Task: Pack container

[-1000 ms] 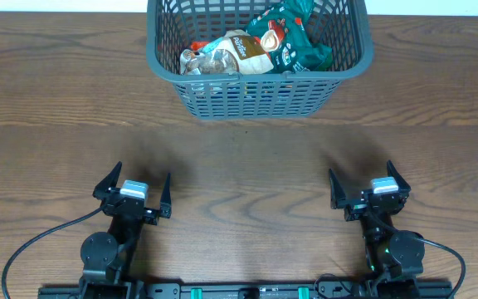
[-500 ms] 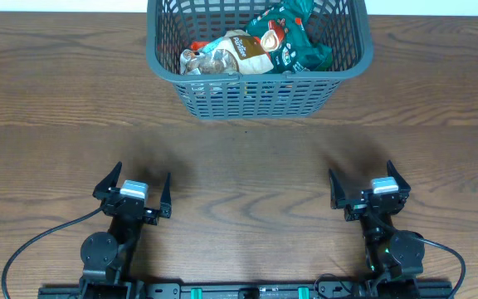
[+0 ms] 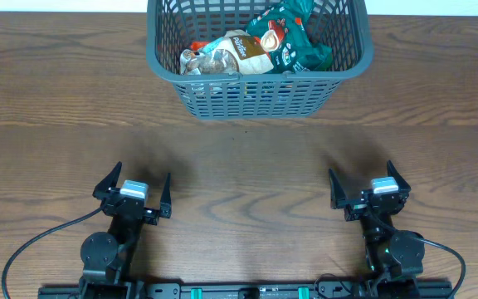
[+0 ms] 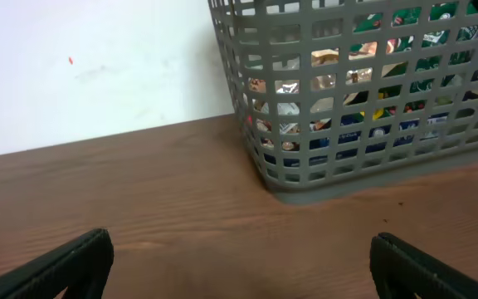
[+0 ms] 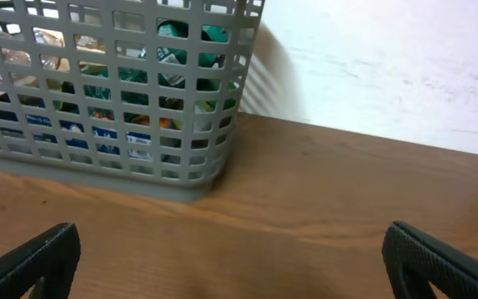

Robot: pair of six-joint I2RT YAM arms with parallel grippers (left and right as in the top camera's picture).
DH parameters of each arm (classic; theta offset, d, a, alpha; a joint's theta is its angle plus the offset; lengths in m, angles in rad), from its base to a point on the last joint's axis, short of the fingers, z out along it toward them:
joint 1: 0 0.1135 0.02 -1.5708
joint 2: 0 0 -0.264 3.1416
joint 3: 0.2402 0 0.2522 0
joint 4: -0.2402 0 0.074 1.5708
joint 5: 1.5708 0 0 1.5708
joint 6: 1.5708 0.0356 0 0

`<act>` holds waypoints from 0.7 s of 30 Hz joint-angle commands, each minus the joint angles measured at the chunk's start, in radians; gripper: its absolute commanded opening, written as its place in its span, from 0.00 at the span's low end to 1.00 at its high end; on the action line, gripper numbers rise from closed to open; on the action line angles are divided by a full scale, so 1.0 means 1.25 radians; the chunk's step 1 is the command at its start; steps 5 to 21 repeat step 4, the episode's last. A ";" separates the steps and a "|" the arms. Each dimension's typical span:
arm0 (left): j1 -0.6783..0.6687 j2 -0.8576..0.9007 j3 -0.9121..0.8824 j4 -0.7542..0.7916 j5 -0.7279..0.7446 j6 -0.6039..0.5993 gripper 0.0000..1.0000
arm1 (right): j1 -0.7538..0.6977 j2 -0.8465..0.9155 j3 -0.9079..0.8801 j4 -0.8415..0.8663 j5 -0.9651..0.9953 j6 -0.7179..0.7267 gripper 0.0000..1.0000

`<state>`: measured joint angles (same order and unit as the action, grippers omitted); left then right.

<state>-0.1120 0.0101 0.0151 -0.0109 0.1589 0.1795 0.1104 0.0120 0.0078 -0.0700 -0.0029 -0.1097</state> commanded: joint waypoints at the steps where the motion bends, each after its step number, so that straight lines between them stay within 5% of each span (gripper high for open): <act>1: 0.001 -0.005 -0.009 -0.033 0.034 -0.010 0.99 | -0.005 -0.005 -0.002 -0.004 0.008 0.009 0.99; 21: 0.001 -0.005 -0.009 -0.033 0.034 -0.010 0.99 | -0.005 -0.005 -0.002 -0.004 0.008 0.009 0.99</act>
